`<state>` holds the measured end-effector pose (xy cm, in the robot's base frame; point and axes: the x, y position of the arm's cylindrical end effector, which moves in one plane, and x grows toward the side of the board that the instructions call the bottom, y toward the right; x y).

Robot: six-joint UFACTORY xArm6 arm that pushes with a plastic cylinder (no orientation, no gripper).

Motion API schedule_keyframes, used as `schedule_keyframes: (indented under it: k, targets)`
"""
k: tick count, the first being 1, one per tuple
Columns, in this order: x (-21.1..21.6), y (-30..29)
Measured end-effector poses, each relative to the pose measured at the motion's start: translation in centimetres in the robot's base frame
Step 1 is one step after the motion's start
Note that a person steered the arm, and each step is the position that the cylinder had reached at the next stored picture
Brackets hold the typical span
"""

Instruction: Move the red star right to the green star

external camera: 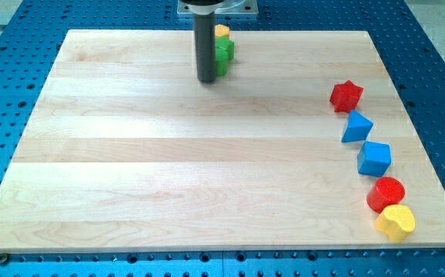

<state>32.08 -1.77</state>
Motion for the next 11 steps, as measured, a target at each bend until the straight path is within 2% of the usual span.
schedule_keyframes:
  k: [1, 2, 3, 4, 6, 7, 9, 10, 11]
  targets:
    - [2.3, 4.7]
    - [0.1, 13.3]
    - [-0.3, 24.7]
    - [5.9, 30.6]
    - [8.1, 17.7]
    - [9.7, 16.1]
    - [-0.5, 9.9]
    - [-2.6, 8.2]
    - [-2.9, 13.9]
